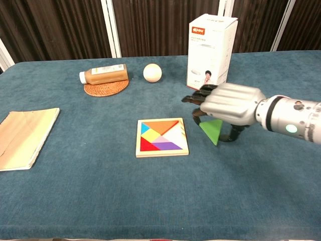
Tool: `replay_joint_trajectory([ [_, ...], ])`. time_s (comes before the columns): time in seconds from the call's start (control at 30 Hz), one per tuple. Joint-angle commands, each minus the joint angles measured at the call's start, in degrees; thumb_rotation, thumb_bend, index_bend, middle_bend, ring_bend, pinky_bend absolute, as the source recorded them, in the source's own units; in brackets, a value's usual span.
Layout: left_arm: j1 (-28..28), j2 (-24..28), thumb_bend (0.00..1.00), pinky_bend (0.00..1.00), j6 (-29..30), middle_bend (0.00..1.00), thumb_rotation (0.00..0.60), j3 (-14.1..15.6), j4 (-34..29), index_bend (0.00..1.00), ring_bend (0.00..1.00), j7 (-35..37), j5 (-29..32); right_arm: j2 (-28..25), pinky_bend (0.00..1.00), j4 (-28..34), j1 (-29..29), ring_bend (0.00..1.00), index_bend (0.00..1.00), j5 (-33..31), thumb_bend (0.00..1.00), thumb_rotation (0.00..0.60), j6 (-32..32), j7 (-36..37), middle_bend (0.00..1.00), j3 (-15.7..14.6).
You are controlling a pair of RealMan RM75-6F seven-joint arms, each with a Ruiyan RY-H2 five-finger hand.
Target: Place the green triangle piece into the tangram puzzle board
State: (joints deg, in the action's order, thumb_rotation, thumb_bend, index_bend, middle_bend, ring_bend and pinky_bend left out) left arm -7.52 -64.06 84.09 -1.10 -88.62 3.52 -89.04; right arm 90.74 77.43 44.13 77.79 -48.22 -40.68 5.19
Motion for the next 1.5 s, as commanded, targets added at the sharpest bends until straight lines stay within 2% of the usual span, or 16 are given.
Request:
replay_joint_trajectory([
  [0.03, 0.05, 0.04, 0.46, 0.03, 0.28, 0.00, 0.600, 0.00, 0.04, 0.00, 0.00, 0.20, -0.20, 2.32, 0.00, -0.51, 1.19, 0.00, 0.69, 0.63, 0.42, 0.600, -1.60, -2.29, 0.04, 0.86],
  [0.2, 0.22, 0.42, 0.46, 0.03, 0.56, 0.00, 0.600, -0.06, 0.01, 0.00, 0.00, 1.04, -0.09, 6.42, 0.00, -2.93, 3.36, 0.00, 0.69, 1.64, 0.42, 0.600, -2.38, -4.75, 0.04, 1.66],
  [0.33, 0.44, 0.52, 0.46, 0.03, 1.47, 0.00, 0.600, -0.14, 0.34, 0.00, 0.00, 1.84, -0.61, 10.21, 0.00, -7.28, 5.52, 0.00, 0.68, 1.92, 0.42, 0.600, -1.91, -8.09, 0.05, 2.03],
  [0.53, 0.80, 0.76, 0.46, 0.03, 2.43, 0.00, 0.600, -0.28, 0.82, 0.00, 0.00, 3.17, -0.78, 13.43, 0.00, -10.66, 6.89, 0.00, 0.67, 0.96, 0.42, 0.600, -1.27, -11.39, 0.05, 1.91],
  [0.83, 0.91, 0.81, 0.46, 0.03, 2.76, 0.00, 0.600, -0.32, 1.07, 0.00, 0.00, 3.83, -0.96, 14.89, 0.00, -11.38, 7.28, 0.00, 0.66, 1.31, 0.42, 0.600, -1.52, -14.16, 0.05, 0.30],
  [1.5, 0.59, 0.89, 0.46, 0.03, 1.86, 0.00, 0.600, -0.34, 0.72, 0.00, 0.00, 3.14, -0.67, 13.48, 0.00, -10.16, 7.53, 0.00, 0.60, -0.86, 0.42, 0.600, -1.75, -17.38, 0.05, 0.18],
])
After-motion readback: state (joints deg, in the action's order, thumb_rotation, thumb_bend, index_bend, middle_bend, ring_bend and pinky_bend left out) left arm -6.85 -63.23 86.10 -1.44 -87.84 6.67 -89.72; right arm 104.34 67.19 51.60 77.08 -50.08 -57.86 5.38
